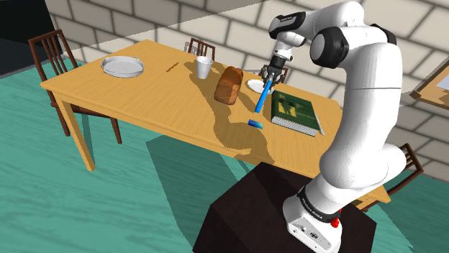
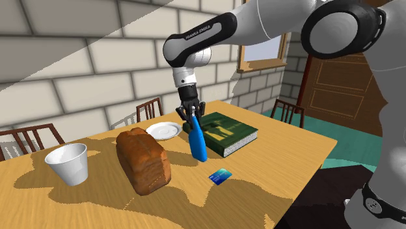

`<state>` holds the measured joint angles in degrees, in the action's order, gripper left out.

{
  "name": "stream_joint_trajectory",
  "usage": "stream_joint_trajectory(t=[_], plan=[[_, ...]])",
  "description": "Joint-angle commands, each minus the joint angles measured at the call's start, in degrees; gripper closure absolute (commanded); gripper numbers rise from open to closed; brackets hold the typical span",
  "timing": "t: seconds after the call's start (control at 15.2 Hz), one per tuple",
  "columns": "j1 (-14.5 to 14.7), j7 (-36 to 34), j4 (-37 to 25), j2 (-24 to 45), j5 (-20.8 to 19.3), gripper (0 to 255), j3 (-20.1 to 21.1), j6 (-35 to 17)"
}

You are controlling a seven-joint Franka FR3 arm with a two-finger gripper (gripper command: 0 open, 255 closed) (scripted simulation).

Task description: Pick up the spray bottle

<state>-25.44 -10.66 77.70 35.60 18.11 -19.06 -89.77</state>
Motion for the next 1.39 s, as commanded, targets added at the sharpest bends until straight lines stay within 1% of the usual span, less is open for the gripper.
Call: stream_joint_trajectory(t=[0.0, 0.07, 0.13, 0.2, 0.26, 1.32], plan=[[0.52, 0.34, 3.69, 2.25, -0.08, 255, 0.23, -1.07], [0.75, -0.27, 2.72, 2.46, 0.03, 255, 0.4, -0.43], [0.92, -0.17, 4.04, 1.08, -0.32, 255, 0.15, -0.33], [1.15, 0.21, 6.3, 0.15, -0.5, 255, -0.02, -1.58], [-0.24, 0.16, 0.01, 5.08, 0.39, 255, 0.72, -0.2], [-1.0, -1.72, -6.06, 1.48, -0.83, 255, 0.66, 9.0]])
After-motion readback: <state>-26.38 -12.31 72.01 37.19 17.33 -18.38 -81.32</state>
